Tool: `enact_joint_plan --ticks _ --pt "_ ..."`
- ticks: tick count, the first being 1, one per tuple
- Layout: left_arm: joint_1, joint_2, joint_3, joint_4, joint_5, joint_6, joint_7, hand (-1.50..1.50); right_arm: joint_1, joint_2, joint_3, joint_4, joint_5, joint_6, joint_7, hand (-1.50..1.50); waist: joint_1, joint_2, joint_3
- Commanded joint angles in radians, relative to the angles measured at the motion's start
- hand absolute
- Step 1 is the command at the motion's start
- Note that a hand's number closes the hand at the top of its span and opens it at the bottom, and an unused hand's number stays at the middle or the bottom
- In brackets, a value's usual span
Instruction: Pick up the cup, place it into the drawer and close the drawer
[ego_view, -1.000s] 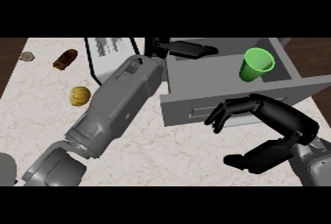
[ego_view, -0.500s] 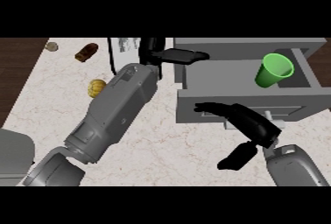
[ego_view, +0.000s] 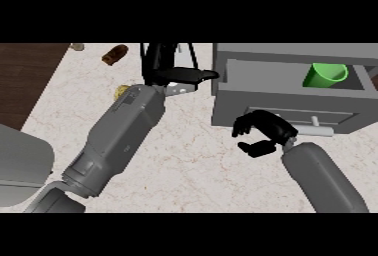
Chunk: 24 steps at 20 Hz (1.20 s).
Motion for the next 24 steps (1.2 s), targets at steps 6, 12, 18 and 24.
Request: enact_joint_plan --ticks 6,12,18,24 --pt "0.122 0.093 -0.001 -0.118 0.017 -0.101 0.043 -1.50 -0.250 -0.010 -0.178 0.395 -0.018 -0.146 -0.199 1.50 0.066 0.012 0.004" --pt "0.153 0.133 -0.012 -0.166 0.013 -0.126 0.069 -1.50 -0.410 -0.092 -0.287 0.520 -0.060 -0.165 -0.210 1.50 0.107 0.021 0.005" --pt "0.172 0.133 -0.021 -0.191 0.015 -0.154 0.074 -1.50 -0.445 -0.133 -0.337 0.529 -0.108 -0.135 -0.194 1.50 0.123 0.035 0.005" --pt "0.201 0.160 -0.027 -0.210 0.017 -0.196 0.086 -1.50 -0.451 -0.162 -0.353 0.499 -0.136 -0.095 -0.189 1.50 0.146 0.036 0.004"
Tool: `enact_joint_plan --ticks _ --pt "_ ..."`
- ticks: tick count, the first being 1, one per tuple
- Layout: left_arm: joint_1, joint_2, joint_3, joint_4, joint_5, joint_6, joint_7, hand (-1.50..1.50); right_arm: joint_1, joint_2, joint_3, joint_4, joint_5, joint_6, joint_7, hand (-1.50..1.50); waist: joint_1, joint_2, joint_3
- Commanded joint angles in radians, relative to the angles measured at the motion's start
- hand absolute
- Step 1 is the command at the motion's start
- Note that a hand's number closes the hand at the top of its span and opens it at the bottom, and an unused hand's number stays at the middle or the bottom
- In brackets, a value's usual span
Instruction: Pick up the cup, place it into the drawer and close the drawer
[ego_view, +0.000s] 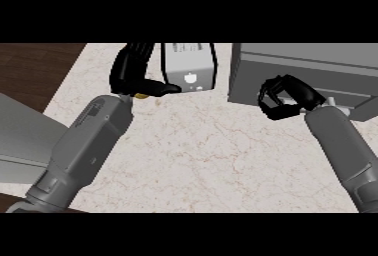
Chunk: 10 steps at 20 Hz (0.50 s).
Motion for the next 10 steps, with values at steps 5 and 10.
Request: enact_joint_plan --ticks 5,10 --pt "0.034 -0.001 -0.006 -0.031 0.007 -0.025 0.000 -1.50 -0.160 -0.127 -0.103 0.013 -0.029 -0.069 0.073 1.50 0.057 0.018 -0.010" --pt "0.048 0.004 -0.008 -0.035 0.014 -0.049 0.011 -1.50 -0.156 -0.149 -0.109 -0.005 -0.050 -0.021 0.095 1.50 0.053 0.023 -0.012"
